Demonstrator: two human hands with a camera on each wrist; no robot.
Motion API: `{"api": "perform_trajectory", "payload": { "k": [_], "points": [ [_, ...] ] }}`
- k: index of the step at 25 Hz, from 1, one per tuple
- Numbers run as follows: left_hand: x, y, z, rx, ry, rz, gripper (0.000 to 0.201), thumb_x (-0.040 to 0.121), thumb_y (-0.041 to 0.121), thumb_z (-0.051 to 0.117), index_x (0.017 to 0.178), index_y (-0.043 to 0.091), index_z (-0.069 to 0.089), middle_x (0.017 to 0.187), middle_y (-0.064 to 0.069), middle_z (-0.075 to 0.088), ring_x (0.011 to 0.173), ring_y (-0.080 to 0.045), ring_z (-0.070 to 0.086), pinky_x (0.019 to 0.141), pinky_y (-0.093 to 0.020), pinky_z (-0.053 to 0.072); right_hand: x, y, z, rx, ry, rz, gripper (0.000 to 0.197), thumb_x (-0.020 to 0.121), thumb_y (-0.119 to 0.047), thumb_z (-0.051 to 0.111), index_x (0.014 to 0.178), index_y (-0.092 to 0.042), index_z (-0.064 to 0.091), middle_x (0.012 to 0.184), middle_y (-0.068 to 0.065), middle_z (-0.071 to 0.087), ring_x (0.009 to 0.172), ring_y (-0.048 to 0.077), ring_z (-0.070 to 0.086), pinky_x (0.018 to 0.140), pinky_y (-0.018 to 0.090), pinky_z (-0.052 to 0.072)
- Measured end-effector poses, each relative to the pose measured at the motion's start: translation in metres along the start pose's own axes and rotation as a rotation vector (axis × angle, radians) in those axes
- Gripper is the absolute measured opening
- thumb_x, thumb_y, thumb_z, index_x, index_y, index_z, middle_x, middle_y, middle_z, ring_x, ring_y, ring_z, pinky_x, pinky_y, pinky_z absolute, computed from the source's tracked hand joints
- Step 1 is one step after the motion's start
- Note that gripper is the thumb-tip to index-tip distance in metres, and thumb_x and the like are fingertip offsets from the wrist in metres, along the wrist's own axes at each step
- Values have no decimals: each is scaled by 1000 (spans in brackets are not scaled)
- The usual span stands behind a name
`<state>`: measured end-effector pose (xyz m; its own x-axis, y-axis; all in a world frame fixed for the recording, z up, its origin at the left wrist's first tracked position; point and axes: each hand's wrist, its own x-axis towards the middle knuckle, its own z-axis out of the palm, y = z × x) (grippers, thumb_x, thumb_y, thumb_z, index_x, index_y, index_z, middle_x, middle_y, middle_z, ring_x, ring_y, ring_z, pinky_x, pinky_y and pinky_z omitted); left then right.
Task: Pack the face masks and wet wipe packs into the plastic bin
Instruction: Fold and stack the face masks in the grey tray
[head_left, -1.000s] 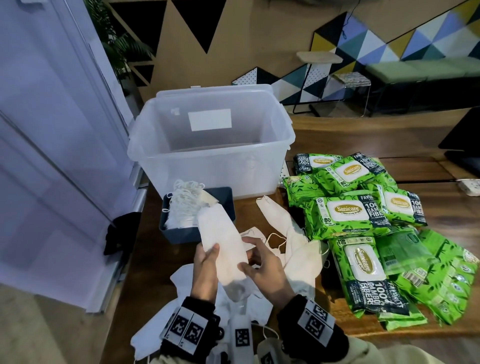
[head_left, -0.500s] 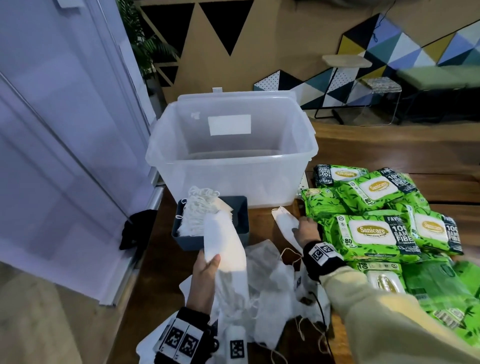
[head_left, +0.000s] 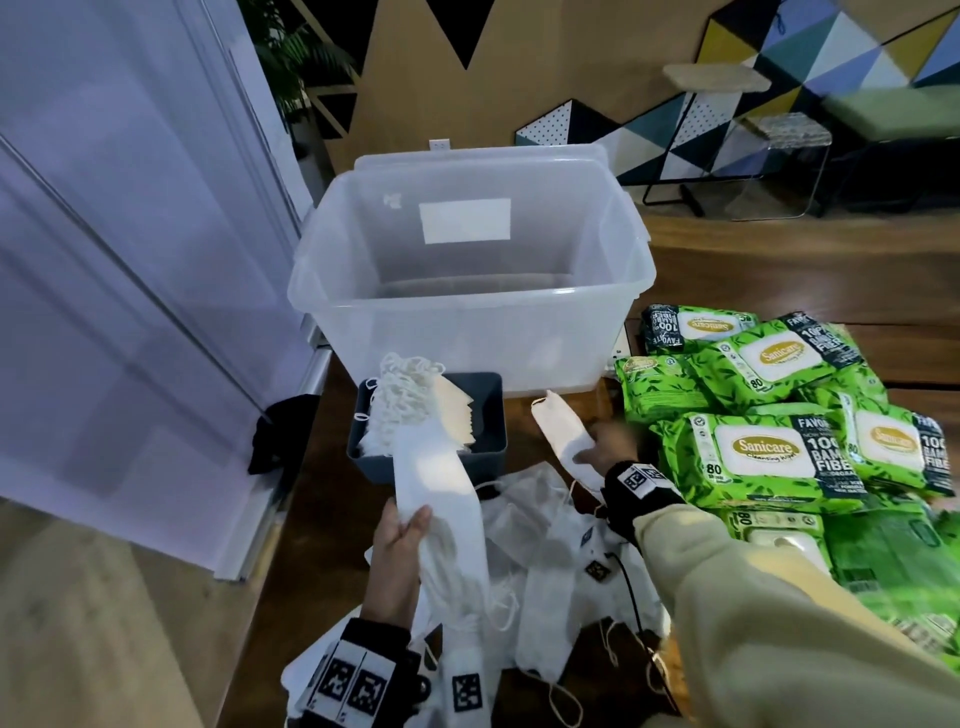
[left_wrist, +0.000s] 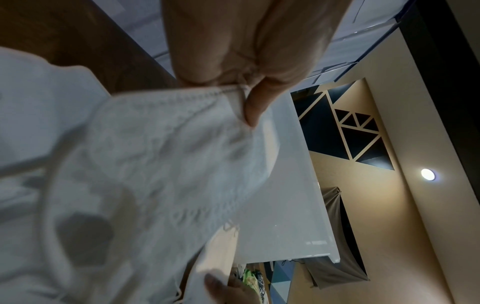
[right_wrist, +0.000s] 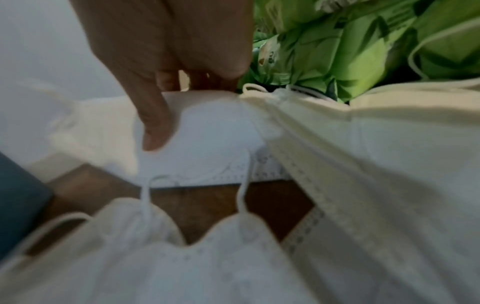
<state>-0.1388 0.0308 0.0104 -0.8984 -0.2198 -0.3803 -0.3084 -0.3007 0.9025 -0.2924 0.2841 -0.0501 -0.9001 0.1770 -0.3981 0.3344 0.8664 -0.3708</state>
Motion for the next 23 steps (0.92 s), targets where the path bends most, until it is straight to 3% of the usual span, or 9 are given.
{"api": "perform_trajectory", "payload": {
  "k": [2, 3, 6, 9, 12, 14, 17, 20, 23],
  "points": [
    [-1, 0, 1, -8, 9, -10, 31, 95, 4, 47, 125, 0, 49, 114, -22, 63, 97, -31, 62, 78, -35, 53, -9, -1, -9, 335, 22, -73, 18, 76, -16, 75, 75, -15, 58, 88, 11, 61, 91, 21, 56, 71, 29, 41],
    [-2, 0, 0, -11, 14, -7, 29, 95, 3, 47, 124, 0, 50, 114, -20, 63, 97, -29, 62, 79, -34, 52, -15, -2, -15, 498, 28, -111, 26, 75, -9, 74, 66, -17, 52, 76, 7, 59, 78, 17, 55, 64, 27, 39],
    [-4, 5, 0, -23, 11, 16, 26, 94, 2, 47, 120, 5, 51, 113, -16, 62, 98, -25, 61, 79, -31, 49, -43, -14, -37, 872, 94, -203, 28, 74, 1, 73, 65, -17, 53, 71, 5, 61, 54, -2, 54, 63, 23, 41],
    [-4, 10, 9, -58, -53, 22, 29, 91, 1, 53, 120, 1, 49, 106, -15, 63, 85, -18, 68, 69, -26, 55, -81, -29, -59, 1114, 144, -217, 23, 77, 4, 68, 70, -14, 55, 60, -7, 65, 50, -4, 56, 56, 16, 45],
    [-6, 12, 25, -95, -77, 13, 24, 93, -9, 41, 116, -2, 46, 104, -17, 58, 69, -10, 68, 58, -18, 54, -124, -42, -58, 1353, -82, -224, 18, 79, 9, 63, 77, -8, 56, 63, -4, 65, 51, 4, 60, 48, 18, 48],
    [-8, 10, 36, -103, -103, -2, 27, 92, -12, 38, 116, -2, 46, 103, -15, 59, 65, -5, 68, 58, -16, 54, -145, -50, -38, 1290, -201, -199, 20, 77, 10, 65, 78, -9, 58, 71, 1, 64, 56, 10, 61, 46, 17, 47],
    [-13, 7, 44, -131, -149, -41, 30, 93, -11, 37, 120, -5, 47, 106, -18, 60, 65, -2, 68, 61, -16, 54, -153, -53, -5, 978, -83, -198, 30, 73, 4, 73, 74, -20, 55, 72, 0, 60, 59, 8, 51, 52, 19, 41],
    [-16, 9, 42, -169, -149, -116, 23, 99, 11, 37, 114, 3, 53, 101, -16, 65, 66, -12, 69, 58, -22, 56, -154, -53, 1, 871, -32, -206, 32, 71, -4, 77, 74, -25, 52, 69, -5, 58, 52, 3, 48, 52, 20, 36],
    [-15, 4, 41, -52, -148, -114, 29, 95, 14, 47, 119, -1, 54, 108, -23, 66, 87, -28, 66, 77, -34, 54, -159, -55, 0, 724, -44, -273, 31, 71, -12, 78, 85, -21, 52, 74, -6, 57, 58, 3, 49, 52, 14, 37]
  ]
}}
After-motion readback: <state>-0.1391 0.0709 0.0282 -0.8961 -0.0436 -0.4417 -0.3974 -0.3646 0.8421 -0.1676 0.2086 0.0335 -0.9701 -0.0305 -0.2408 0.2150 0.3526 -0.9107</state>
